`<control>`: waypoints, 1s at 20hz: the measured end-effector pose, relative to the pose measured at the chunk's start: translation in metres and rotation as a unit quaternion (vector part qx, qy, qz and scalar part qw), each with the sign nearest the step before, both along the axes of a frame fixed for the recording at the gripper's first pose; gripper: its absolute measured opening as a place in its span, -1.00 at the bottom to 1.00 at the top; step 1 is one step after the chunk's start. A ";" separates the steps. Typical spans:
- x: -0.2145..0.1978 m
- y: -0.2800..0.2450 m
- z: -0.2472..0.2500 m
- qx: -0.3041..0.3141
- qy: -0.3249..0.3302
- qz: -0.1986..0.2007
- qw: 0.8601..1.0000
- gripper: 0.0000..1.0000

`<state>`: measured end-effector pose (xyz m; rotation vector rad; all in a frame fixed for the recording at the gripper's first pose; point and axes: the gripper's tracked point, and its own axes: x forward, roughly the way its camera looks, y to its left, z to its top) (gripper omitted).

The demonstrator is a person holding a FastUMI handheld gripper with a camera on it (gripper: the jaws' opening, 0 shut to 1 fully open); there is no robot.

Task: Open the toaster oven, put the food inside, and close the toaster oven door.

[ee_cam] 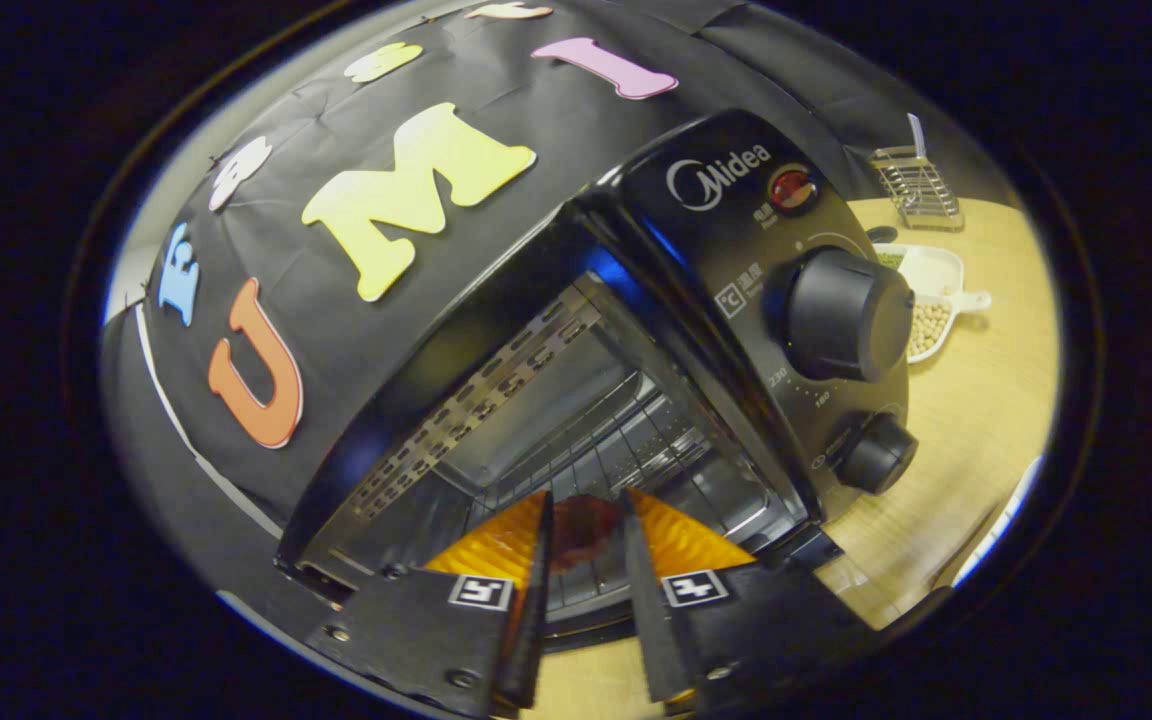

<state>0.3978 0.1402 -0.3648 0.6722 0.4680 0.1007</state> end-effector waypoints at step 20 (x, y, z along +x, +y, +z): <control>-0.213 0.008 0.036 -0.303 -0.041 0.120 0.945 0.97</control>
